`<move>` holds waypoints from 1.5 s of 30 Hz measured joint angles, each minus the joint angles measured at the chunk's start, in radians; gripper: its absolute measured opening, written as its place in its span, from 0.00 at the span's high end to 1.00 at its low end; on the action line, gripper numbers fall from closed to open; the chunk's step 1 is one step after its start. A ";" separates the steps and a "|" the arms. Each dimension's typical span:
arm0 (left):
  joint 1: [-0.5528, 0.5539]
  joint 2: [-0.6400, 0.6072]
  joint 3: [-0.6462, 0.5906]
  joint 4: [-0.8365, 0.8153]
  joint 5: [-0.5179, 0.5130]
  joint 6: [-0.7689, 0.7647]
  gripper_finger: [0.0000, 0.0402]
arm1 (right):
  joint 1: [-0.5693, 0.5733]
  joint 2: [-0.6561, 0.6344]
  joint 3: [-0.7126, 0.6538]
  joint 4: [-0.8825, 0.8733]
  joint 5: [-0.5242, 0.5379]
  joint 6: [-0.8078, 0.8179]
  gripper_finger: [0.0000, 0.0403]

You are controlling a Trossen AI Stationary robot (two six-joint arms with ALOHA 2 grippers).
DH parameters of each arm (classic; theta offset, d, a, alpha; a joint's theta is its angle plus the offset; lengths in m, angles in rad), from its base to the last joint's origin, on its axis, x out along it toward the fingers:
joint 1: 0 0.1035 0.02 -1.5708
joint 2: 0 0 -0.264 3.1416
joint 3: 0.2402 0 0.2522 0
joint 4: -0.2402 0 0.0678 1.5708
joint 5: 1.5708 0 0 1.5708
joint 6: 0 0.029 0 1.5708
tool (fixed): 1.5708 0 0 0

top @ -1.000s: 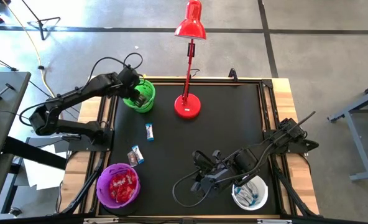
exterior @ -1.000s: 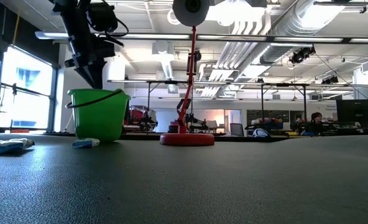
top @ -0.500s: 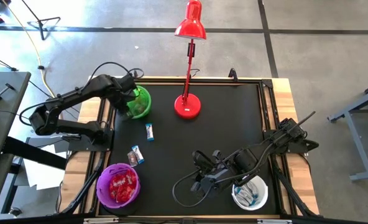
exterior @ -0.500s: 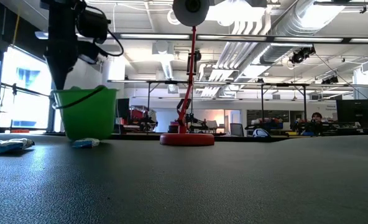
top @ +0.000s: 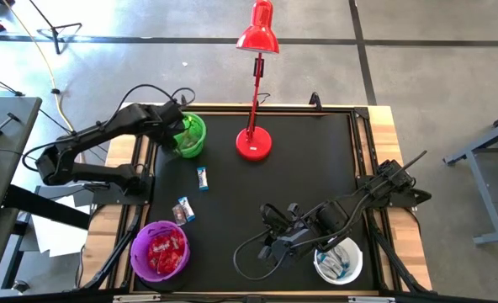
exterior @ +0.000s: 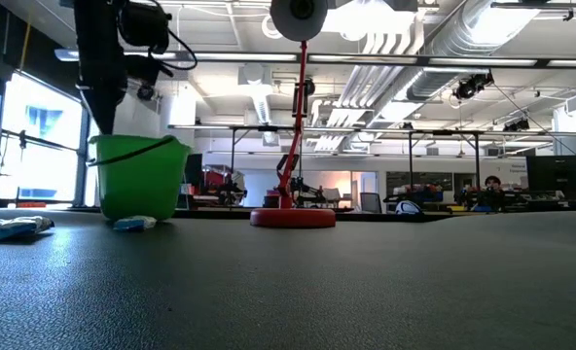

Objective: Sort candy
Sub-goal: Put the white chocolate into the white bucket

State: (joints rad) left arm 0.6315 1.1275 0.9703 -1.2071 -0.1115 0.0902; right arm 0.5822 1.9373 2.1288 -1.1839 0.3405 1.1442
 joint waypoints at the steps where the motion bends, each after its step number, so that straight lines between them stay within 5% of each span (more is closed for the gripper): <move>1: 0.000 -0.004 0.000 0.021 -0.004 0.000 0.79 | 0.000 0.000 0.000 0.000 0.000 0.000 0.65; 13: -0.093 -0.104 0.000 0.156 0.031 -0.005 0.79 | 0.000 0.000 0.000 0.000 0.000 0.000 0.65; 24: -0.350 -0.222 0.000 0.086 0.046 -0.259 0.79 | 0.000 0.000 0.000 0.000 0.000 0.000 0.65; 45: -0.771 -0.225 0.000 0.060 0.012 -0.555 0.79 | 0.000 0.000 0.000 0.000 -0.082 0.002 0.65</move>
State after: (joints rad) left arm -0.1395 0.9020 0.9703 -1.1473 -0.0990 -0.4647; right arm 0.5823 1.9373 2.1288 -1.1839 0.2581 1.1460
